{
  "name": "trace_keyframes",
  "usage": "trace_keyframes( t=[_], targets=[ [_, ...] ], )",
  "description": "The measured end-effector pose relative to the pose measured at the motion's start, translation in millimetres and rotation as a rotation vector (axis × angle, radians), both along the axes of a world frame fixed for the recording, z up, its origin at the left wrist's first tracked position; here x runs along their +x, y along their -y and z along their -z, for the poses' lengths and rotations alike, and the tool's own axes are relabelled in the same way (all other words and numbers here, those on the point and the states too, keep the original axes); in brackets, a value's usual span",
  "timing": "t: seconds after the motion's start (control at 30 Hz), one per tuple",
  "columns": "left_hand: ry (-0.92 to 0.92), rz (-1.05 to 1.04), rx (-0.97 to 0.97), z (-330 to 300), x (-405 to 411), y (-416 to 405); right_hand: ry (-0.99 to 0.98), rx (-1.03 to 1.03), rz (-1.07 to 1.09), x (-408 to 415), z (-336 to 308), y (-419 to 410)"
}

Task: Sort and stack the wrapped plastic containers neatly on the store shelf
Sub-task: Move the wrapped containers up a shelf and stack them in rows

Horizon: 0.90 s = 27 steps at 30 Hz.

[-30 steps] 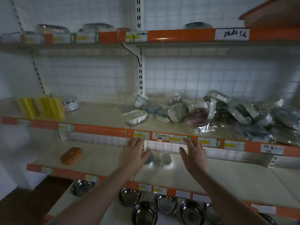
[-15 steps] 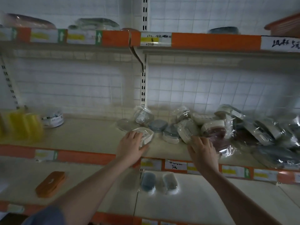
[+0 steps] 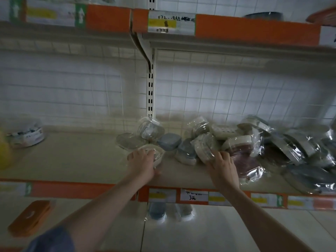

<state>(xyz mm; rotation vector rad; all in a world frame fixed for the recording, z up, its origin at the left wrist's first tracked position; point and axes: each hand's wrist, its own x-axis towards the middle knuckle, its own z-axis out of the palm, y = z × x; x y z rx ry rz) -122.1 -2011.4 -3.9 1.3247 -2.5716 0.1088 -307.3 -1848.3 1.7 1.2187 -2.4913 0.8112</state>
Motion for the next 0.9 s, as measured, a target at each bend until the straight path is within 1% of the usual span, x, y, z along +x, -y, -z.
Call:
trace_keyframes(
  t=[0.13, 0.27, 0.4, 0.5, 0.6, 0.67, 0.73, 0.77, 0.83, 0.9],
  targets=[
    [-0.106, 0.014, 0.046, -6.9, -1.0, 6.9, 0.041, 0.001, -0.016, -6.7, -1.2, 11.0],
    [-0.274, 0.032, 0.197, -23.4, 4.1, 8.3, 0.081, -0.017, -0.059, -12.1, -5.6, 22.5],
    [-0.387, -0.033, 0.488, -44.5, 11.3, 13.3, 0.108, -0.002, -0.075, -16.0, -11.6, 38.1],
    [-0.491, 0.007, 0.722, -54.1, 17.5, 22.7, 0.134, -0.001, -0.076, -18.2, -12.7, 50.8],
    [-0.501, -0.003, 0.927, -56.3, 25.2, 33.3, 0.191, -0.020, -0.023, -21.0, -12.7, 64.8],
    [-0.526, -0.010, 1.112, -53.9, 31.8, 40.9, 0.240, -0.033, 0.044, -23.5, -12.0, 74.8],
    [-0.522, 0.020, 1.247, -55.3, 35.7, 45.2, 0.279, -0.029, 0.113, -26.0, -10.6, 84.1],
    [-0.509, 0.030, 1.281, -57.5, 37.4, 46.0, 0.288, -0.027, 0.139, -26.9, -9.9, 87.6],
    [-0.506, 0.004, 1.242, -64.2, 40.0, 46.6, 0.314, -0.041, 0.169, -29.1, -8.9, 91.8],
    [-0.518, -0.010, 1.041, -69.5, 39.9, 51.6, 0.360, -0.051, 0.175, -32.0, -9.4, 92.3]
  ],
)
